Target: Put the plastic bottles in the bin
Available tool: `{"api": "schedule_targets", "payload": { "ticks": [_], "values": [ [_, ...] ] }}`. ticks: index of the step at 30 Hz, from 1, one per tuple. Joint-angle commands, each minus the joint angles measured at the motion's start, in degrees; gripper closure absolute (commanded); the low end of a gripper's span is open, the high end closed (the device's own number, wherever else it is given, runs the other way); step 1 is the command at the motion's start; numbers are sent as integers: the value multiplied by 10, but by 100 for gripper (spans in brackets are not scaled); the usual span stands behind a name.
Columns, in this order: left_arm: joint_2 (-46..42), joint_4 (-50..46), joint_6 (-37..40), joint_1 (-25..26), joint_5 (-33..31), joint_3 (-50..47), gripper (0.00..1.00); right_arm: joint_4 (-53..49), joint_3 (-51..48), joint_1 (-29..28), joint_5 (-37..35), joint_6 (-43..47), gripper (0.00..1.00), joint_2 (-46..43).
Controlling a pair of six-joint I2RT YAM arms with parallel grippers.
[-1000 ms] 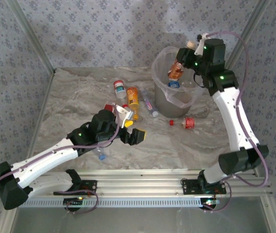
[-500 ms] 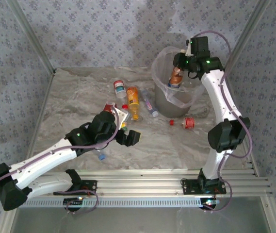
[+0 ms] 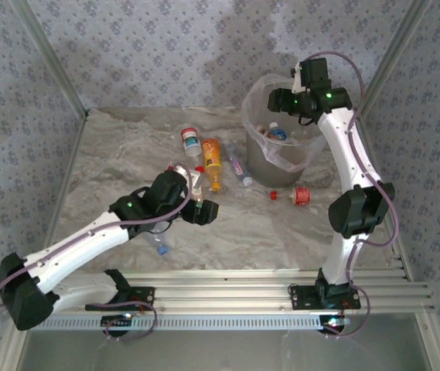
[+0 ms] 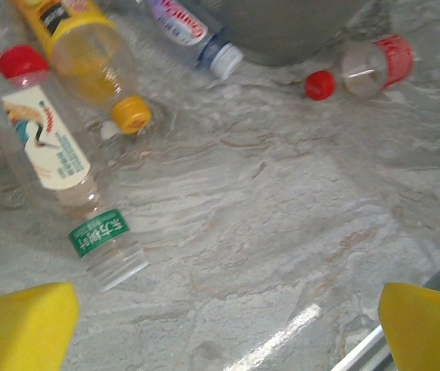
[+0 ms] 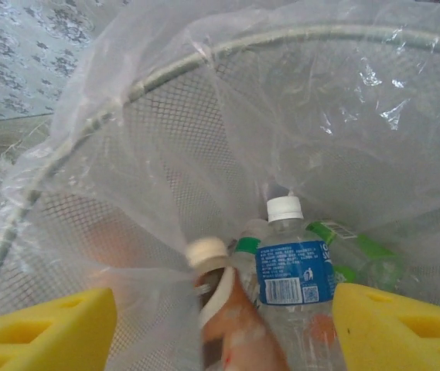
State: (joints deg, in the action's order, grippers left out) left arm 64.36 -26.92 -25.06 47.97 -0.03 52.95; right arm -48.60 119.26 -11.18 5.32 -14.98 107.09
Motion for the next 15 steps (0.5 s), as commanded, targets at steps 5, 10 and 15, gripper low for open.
{"api": "schedule_targets", "payload": {
  "ticks": [5,10,15],
  "values": [
    [67,-60,-48,-47,-14,53,3,39,-107,-15,45,17,22,-146],
    [126,-88,-44,-64,-26,86,3,64,-218,-47,72,16,18,-254],
    [199,-112,-44,-89,-35,119,3,95,-334,-79,146,-4,17,-350]
  ]
}}
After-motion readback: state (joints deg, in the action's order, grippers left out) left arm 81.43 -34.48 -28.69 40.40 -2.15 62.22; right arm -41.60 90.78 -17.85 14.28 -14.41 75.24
